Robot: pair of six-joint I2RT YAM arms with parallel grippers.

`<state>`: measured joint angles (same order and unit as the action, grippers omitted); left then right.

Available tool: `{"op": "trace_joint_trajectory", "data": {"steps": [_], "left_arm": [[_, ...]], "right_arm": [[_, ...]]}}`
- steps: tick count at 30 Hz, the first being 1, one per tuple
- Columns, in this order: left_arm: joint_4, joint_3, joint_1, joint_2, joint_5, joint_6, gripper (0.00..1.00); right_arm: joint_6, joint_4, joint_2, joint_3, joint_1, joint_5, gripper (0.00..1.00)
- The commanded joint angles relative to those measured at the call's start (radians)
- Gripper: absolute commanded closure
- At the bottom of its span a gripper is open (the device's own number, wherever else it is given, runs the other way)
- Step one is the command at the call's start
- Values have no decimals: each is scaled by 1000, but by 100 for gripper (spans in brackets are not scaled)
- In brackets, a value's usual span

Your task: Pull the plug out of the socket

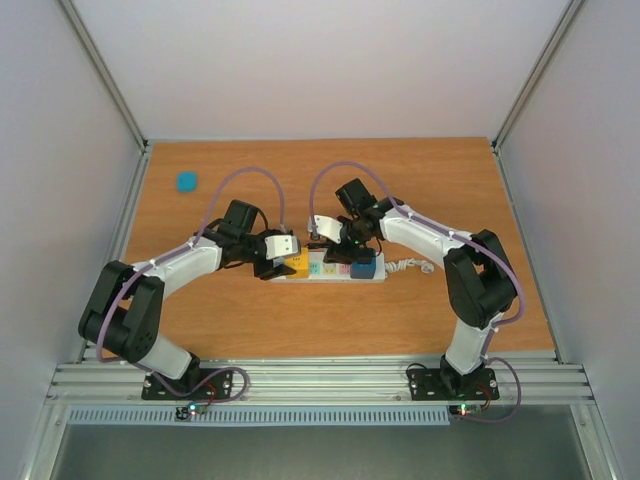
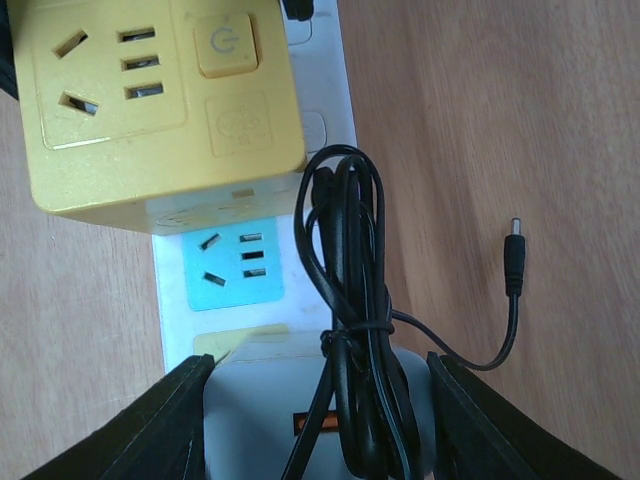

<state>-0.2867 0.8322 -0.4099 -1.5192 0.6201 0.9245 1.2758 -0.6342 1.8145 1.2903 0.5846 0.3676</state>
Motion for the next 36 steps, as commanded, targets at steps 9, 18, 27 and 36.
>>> {"op": "trace_joint_trajectory", "data": {"steps": [9,18,27,36], "left_arm": [[34,65,3,6,237,-128,72],[55,2,-23,84,142,-21,75],[58,-12,-47,93,141,-35,78],[-25,80,15,75,294,-122,79]], "right_arm": [[12,-54,50,-102,12,-142,62],[-1,-38,57,-117,12,-156,63],[-12,-39,60,-117,12,-163,63],[-12,-36,52,-128,11,-165,62]]}}
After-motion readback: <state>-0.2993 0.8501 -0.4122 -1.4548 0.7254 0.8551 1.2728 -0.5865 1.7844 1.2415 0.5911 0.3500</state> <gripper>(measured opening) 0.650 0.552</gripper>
